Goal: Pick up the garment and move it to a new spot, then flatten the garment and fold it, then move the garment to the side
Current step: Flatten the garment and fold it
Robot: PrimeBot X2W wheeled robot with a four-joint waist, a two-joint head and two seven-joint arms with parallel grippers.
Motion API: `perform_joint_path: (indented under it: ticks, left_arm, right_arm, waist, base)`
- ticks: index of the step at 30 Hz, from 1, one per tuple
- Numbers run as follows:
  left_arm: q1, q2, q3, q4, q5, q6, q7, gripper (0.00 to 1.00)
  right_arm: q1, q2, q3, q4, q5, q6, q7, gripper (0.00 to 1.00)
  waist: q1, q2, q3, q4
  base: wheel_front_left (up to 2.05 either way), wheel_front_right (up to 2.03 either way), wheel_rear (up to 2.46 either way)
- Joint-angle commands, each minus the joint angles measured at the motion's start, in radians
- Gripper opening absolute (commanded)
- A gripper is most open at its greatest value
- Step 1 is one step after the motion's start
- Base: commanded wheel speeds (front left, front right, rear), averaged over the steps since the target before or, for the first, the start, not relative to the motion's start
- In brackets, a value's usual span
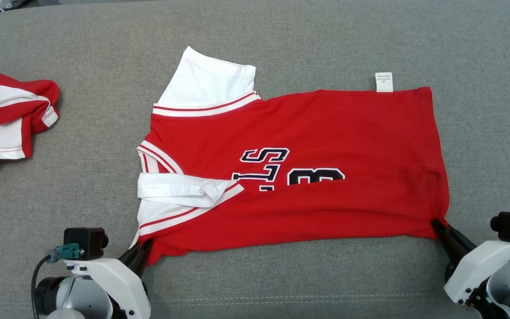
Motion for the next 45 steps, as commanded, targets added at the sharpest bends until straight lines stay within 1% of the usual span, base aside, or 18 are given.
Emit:
perform_joint_path:
  ticks: [1,2,3,4,6,12,16,20,22,24,26,28,30,31,36,40,41,45]
  left_arm:
    - [-0.018,0.025,0.043,-0.033,-0.007,0.008,-0.013,0.00]
    - [-0.019,0.016,0.037,-0.038,-0.018,-0.002,-0.009,0.12]
    - [-0.020,0.011,0.029,-0.042,-0.024,-0.010,-0.001,0.58]
    - [-0.026,0.011,0.031,-0.043,-0.016,-0.007,-0.010,1.00]
    - [-0.030,0.013,0.025,-0.038,-0.015,-0.012,-0.007,1.00]
    - [-0.042,0.020,0.048,-0.073,-0.010,-0.001,-0.036,1.00]
    - [-0.077,0.050,0.073,-0.137,0.015,0.013,-0.049,1.00]
    - [-0.172,0.084,0.093,-0.191,0.040,0.013,-0.031,1.00]
    - [-0.248,0.098,0.095,-0.199,0.044,-0.003,-0.004,1.00]
    - [-0.333,0.112,0.088,-0.185,0.039,-0.033,0.039,1.00]
    - [-0.425,0.117,0.079,-0.149,0.027,-0.061,0.089,1.00]
    - [-0.518,0.107,0.063,-0.100,0.012,-0.094,0.133,1.00]
    - [-0.607,0.101,0.047,-0.039,0.006,-0.125,0.173,1.00]
    - [-0.691,0.093,0.038,0.022,-0.004,-0.154,0.206,1.00]
    - [-0.892,0.087,0.015,0.172,-0.004,-0.216,0.278,1.00]
    - [-1.013,0.089,-0.010,0.279,0.010,-0.249,0.313,1.00]
    - [-1.013,0.089,-0.010,0.279,0.010,-0.249,0.313,1.00]
    - [-1.097,0.097,-0.029,0.379,0.019,-0.267,0.331,1.00]
  right_arm:
    - [0.031,-0.009,-0.003,-0.029,-0.007,0.000,0.014,0.07]
    - [0.044,-0.006,-0.012,-0.030,-0.015,0.000,0.031,0.69]
    - [0.053,-0.001,-0.019,-0.041,-0.022,0.000,0.036,1.00]
    - [0.059,0.007,-0.034,-0.054,-0.025,0.000,0.032,1.00]
    - [0.071,0.017,-0.053,-0.071,-0.043,0.000,0.040,1.00]
    - [0.096,0.049,-0.128,-0.129,-0.090,0.000,0.021,1.00]
    - [0.093,0.059,-0.169,-0.176,-0.117,0.000,0.015,1.00]
    - [0.044,0.060,-0.212,-0.210,-0.141,0.000,0.021,1.00]
    - [-0.003,0.059,-0.225,-0.213,-0.156,0.000,0.033,1.00]
    - [-0.065,0.059,-0.226,-0.205,-0.161,0.000,0.051,1.00]
    - [-0.132,0.052,-0.223,-0.179,-0.172,0.000,0.066,1.00]
    - [-0.191,0.046,-0.206,-0.145,-0.169,0.000,0.083,1.00]
    - [-0.255,0.041,-0.179,-0.110,-0.162,0.000,0.094,1.00]
    - [-0.317,0.032,-0.146,-0.069,-0.160,0.000,0.103,1.00]
    - [-0.474,0.032,-0.046,0.027,-0.122,0.000,0.100,1.00]
    - [-0.586,0.044,0.032,0.098,-0.088,0.000,0.083,1.00]
    - [-0.586,0.044,0.032,0.098,-0.088,0.000,0.083,1.00]
    - [-0.683,0.056,0.104,0.164,-0.045,0.000,0.062,1.00]
  waist:
    - [0.0000,0.0000,-0.001,0.005]
    - [0.0000,0.0000,-0.002,0.007]
    - [0.0000,0.0000,-0.003,0.009]
    - [0.0000,0.0000,-0.003,0.008]
    - [0.0000,0.0000,-0.003,0.005]
    - [0.0000,0.0000,-0.003,-0.013]
    - [0.0000,0.0000,0.004,-0.023]
    - [0.0000,0.0000,0.029,-0.038]
    - [0.0000,0.0000,0.050,-0.048]
    - [0.0000,0.0000,0.073,-0.063]
    - [0.0000,0.0000,0.097,-0.073]
    - [0.0000,0.0000,0.116,-0.078]
    - [0.0000,0.0000,0.139,-0.090]
    - [0.0000,0.0000,0.161,-0.105]
    - [0.0000,0.0000,0.223,-0.148]
    - [0.0000,0.0000,0.272,-0.186]
    - [0.0000,0.0000,0.272,-0.186]
    - [0.0000,0.0000,0.314,-0.218]
  base:
    - [0.00,0.00,0.00]
    - [0.00,0.00,0.00]
    - [0.00,0.00,0.00]
    - [0.00,0.00,0.00]
    - [0.00,0.00,0.00]
    - [0.00,0.00,0.00]
    - [0.00,0.00,0.00]
    - [0.00,0.00,0.00]
    - [0.00,0.00,0.00]
    - [0.00,0.00,0.00]
    - [0.00,0.00,0.00]
    - [0.00,0.00,0.00]
    - [0.00,0.00,0.00]
    - [0.00,0.00,0.00]
    - [0.00,0.00,0.00]
    - [0.00,0.00,0.00]
    - [0.00,0.00,0.00]
    - [0.00,0.00,0.00]
